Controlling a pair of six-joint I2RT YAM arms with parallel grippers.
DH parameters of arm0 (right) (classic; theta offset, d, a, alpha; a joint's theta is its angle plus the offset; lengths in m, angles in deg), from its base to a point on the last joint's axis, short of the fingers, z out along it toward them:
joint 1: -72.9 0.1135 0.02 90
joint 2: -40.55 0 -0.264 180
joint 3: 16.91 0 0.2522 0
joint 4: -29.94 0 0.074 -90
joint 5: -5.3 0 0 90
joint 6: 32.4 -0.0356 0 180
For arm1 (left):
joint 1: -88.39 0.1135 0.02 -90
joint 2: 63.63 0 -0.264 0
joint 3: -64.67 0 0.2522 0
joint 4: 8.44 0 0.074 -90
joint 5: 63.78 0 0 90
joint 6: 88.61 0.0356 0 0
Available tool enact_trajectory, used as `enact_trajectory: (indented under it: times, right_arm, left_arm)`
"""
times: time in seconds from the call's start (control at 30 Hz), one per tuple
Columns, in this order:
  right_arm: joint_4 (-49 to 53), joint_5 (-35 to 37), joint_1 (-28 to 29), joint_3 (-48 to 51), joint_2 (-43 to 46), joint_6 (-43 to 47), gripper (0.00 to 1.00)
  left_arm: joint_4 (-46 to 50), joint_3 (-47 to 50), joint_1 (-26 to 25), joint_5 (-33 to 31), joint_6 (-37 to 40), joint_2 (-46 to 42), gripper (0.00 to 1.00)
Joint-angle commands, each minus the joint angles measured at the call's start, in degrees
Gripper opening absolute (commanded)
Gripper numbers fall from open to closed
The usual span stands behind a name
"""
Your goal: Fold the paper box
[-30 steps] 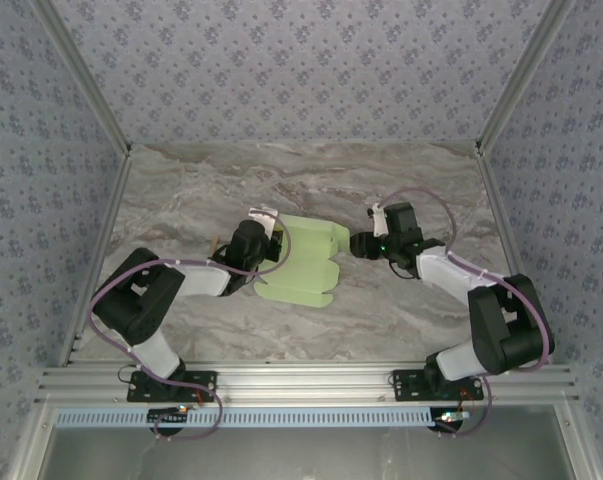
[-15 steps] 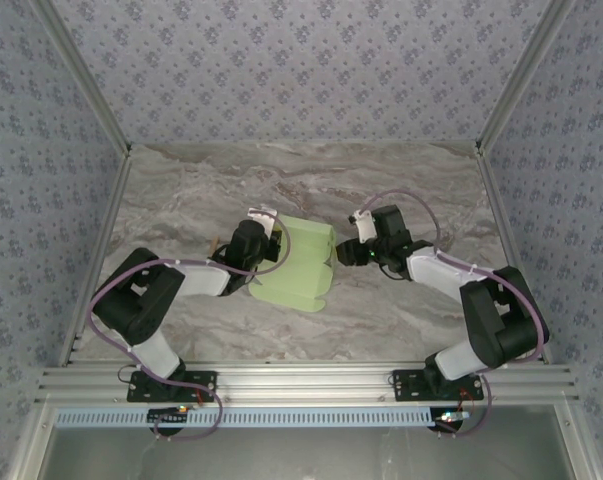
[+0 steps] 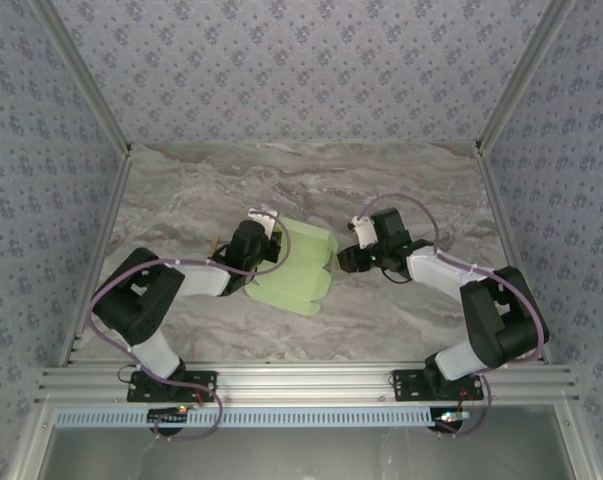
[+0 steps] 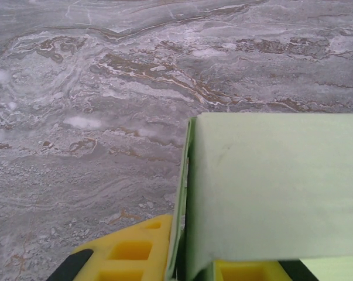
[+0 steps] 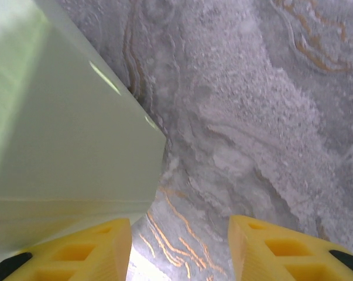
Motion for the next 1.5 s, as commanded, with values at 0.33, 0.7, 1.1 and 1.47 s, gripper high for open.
enact_trajectory:
  times: [0.33, 0.7, 1.1, 1.47]
  right_arm:
    - [0.6, -5.5, -1.9, 0.5, -1.9, -5.4, 0.47]
    - [-5.9, -9.0, -2.3, -1.6, -4.2, -9.6, 0.44]
    - [-5.6, -6.1, -1.6, -4.9, -7.0, -8.6, 0.42]
    - [-5.6, -0.9, -0.6, -7.3, -7.2, -0.1, 0.49]
  left_arm:
    - [-1.7, -0.2, -0.6, 1.3, 0.1, -1.8, 0.15]
    - [-1.8, -0.2, -0.6, 1.3, 0.1, -1.3, 0.15]
    - [-1.9, -0.3, -0.6, 1.5, 0.2, -1.3, 0.15]
    - [-1.7, -0.3, -0.6, 1.5, 0.3, -1.3, 0.15]
